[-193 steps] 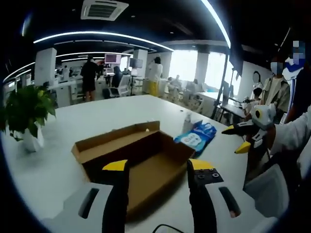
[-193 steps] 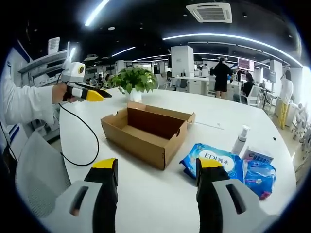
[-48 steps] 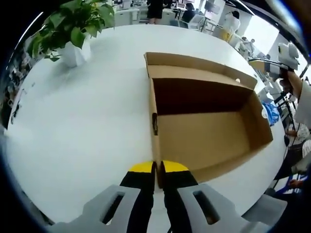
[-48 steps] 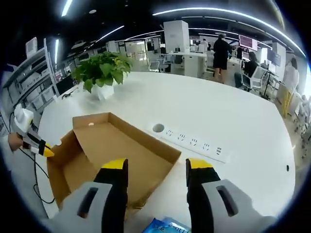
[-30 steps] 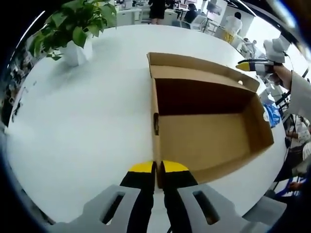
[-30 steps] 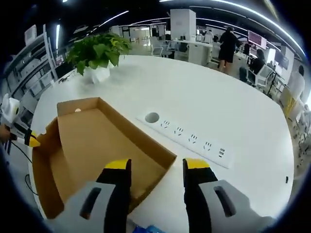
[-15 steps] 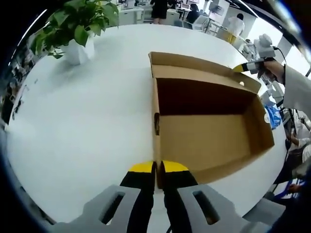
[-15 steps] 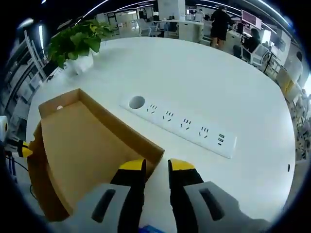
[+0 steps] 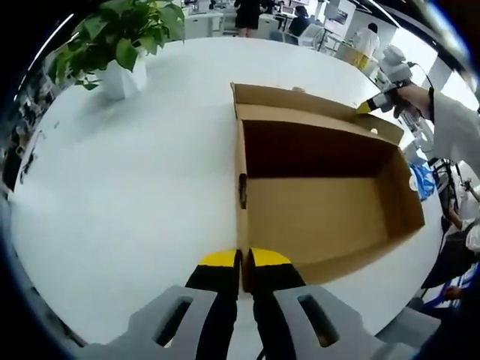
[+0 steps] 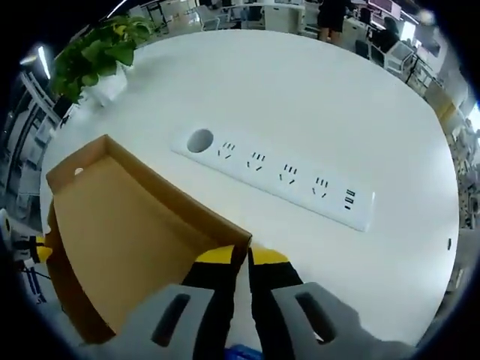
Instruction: Operate the shoe box by opening the lid, removing the specified soft item, and placing it in the target area until the item is outside and the box remains undamaged.
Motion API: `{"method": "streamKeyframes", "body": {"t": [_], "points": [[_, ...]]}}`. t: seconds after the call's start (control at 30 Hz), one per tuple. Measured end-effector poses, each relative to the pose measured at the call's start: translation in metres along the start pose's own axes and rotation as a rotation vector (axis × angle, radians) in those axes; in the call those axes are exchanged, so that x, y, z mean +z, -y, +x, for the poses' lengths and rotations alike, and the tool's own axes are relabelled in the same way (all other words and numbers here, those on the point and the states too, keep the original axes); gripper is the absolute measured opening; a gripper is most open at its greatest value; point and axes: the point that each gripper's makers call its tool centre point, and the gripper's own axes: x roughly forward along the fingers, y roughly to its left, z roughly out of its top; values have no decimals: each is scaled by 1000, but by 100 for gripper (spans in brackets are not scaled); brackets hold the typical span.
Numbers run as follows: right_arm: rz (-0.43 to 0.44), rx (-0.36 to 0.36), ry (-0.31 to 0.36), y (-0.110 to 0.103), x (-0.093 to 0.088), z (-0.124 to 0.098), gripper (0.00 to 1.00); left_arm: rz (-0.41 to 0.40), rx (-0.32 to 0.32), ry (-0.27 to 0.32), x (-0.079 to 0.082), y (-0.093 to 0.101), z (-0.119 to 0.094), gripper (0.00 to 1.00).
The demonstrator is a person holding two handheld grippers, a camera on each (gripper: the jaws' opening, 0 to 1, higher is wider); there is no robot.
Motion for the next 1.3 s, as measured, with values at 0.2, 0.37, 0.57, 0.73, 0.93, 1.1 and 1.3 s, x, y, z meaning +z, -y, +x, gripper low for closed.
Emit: {"method": "streamKeyframes", "body": {"t": [0.2, 0.37, 0.57, 0.73, 0.93, 1.1, 1.3], "points": [[-15, -13, 13, -2, 5, -14, 2, 2, 7, -5, -1, 2, 1, 2], [-59, -32, 56, -11, 6, -30, 1, 9, 19, -16, -2, 3, 0, 1], [-82, -42, 104, -14, 10, -45, 1, 11, 29, -16, -2, 5, 0, 1], [-98, -46, 158, -19, 15, -65, 1, 16, 38, -10, -3, 4, -1, 1], [-118, -46, 231, -30, 17, -96, 1, 6, 42, -8, -2, 2, 0, 1], [-153, -58, 277, -40, 15, -118, 1, 14, 52, -8, -1, 2, -1, 1], [-184, -68, 326, -53, 8, -143, 1, 17, 57, -10, -1, 1, -1, 1]]}}
